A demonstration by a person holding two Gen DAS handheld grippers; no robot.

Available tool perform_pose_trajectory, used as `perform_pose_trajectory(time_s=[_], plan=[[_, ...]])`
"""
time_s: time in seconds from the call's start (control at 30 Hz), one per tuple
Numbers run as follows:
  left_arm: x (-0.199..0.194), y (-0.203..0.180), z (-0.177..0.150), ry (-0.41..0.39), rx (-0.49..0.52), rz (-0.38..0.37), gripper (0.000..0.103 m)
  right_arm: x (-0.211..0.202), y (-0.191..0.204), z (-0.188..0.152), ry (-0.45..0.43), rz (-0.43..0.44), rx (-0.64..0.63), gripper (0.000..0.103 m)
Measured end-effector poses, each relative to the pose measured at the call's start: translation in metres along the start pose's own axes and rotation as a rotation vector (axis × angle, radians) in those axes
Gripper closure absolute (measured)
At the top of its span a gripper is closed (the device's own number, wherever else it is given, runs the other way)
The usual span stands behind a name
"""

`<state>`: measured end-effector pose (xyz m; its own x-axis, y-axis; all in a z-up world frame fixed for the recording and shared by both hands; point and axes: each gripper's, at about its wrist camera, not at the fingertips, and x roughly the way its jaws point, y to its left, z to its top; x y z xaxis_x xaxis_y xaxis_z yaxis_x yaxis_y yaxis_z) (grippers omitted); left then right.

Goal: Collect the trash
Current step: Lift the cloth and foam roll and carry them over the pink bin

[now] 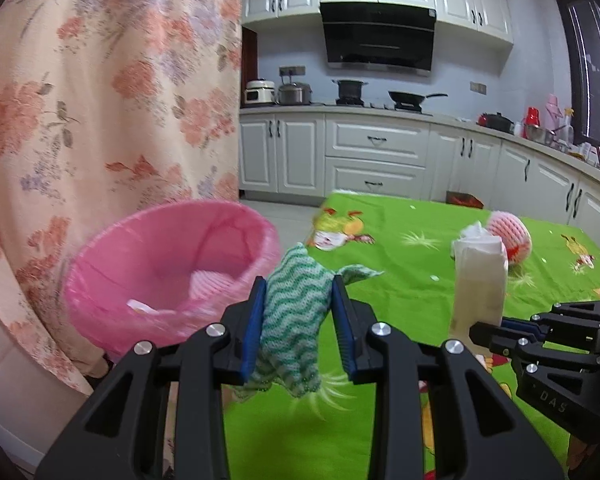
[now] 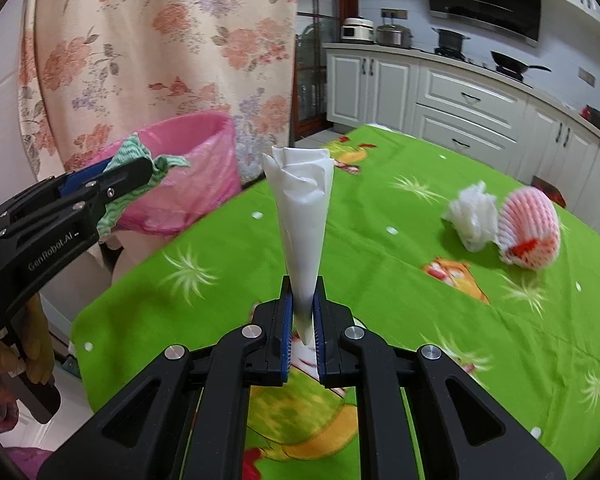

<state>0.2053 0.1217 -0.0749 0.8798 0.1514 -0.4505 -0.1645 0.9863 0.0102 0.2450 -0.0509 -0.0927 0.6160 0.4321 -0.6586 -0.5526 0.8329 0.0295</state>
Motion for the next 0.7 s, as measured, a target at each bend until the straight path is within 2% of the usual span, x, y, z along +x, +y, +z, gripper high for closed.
perform_pose_trajectory(time_s=[0.4, 0.7], plan=[[0.002, 0.065, 0.02, -0.011, -0.056, 0.104, 0.071, 0.023, 0.046, 0.042, -0.02, 0.129, -0.098, 0.093], [0.015, 0.107, 0.039, -0.008, -0.092, 0.166, 0.071, 0.047, 0.084, 0.088, -0.047, 0.234, -0.156, 0.093]])
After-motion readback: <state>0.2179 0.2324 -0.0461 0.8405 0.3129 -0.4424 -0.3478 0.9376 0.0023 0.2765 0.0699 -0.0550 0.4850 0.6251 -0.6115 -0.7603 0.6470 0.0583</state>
